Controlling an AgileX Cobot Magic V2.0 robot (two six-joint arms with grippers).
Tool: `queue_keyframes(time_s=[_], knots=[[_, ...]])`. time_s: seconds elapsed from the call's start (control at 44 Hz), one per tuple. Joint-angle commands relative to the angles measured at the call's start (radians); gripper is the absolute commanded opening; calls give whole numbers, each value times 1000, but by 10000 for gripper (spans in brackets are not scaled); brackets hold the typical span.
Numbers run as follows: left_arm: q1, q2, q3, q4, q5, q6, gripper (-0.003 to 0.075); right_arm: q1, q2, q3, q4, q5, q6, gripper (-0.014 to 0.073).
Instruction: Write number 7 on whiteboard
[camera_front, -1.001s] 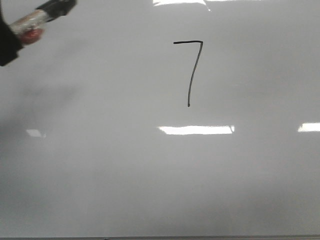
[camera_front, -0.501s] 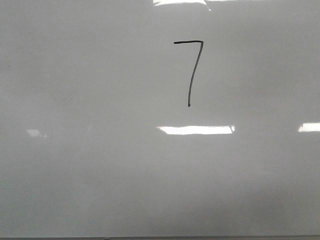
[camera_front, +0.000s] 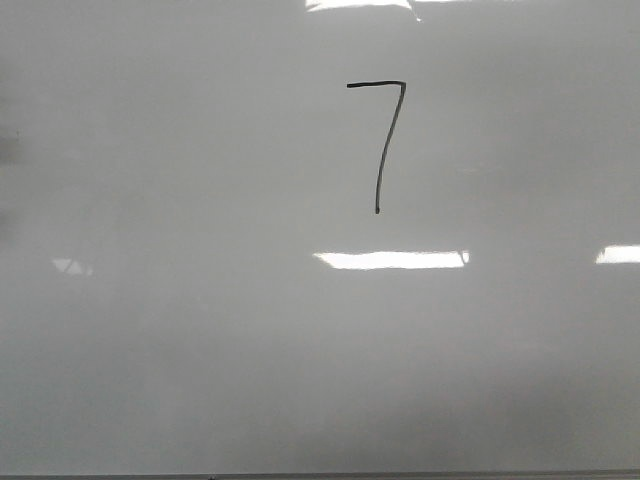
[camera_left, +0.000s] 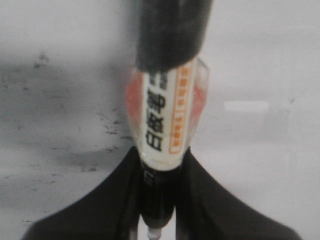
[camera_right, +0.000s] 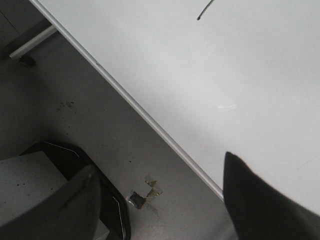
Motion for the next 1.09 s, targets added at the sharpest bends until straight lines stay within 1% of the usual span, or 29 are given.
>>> queue_keyframes(time_s=[0.0,0.091,0.137,0.25,0.364,0.432,0.523,0.66,0.728,0.796,0.887,0.978,1.069], knots=[[3,-28,-29,-9,-61,-10,237,-4,-5,-31,17,-42,2,538],[3,-28,-29,-9,-63,-10,312,-4,-5,-31,17,-40,2,538],[3,-28,-29,-9,-63,-10,328,-4,-5,-31,17,-40,2,538],[3,-28,-37,-7,-48,-10,336,-4,-5,-31,17,-42,4,538],[3,-30,-77,-3,40,-10,336,-4,-17,-35,15,-39,48,538],[3,-42,-109,-1,108,-5,336,-4,-30,-35,-4,-36,110,538],[3,-83,-142,31,187,4,336,-4,-57,-35,-85,-27,238,538],[1,-185,-155,46,258,4,336,-4,-97,-35,-221,1,426,538],[-7,-253,-155,46,276,6,336,-4,-116,-35,-259,18,482,538],[-30,-326,-155,46,295,32,336,-4,-137,-35,-277,31,510,538],[-92,-413,-155,46,321,51,336,-4,-161,-34,-278,37,514,538],[-192,-499,-149,46,345,60,336,-4,-181,-31,-278,38,521,538],[-300,-575,-137,65,391,78,336,-4,-196,-31,-279,42,555,538]])
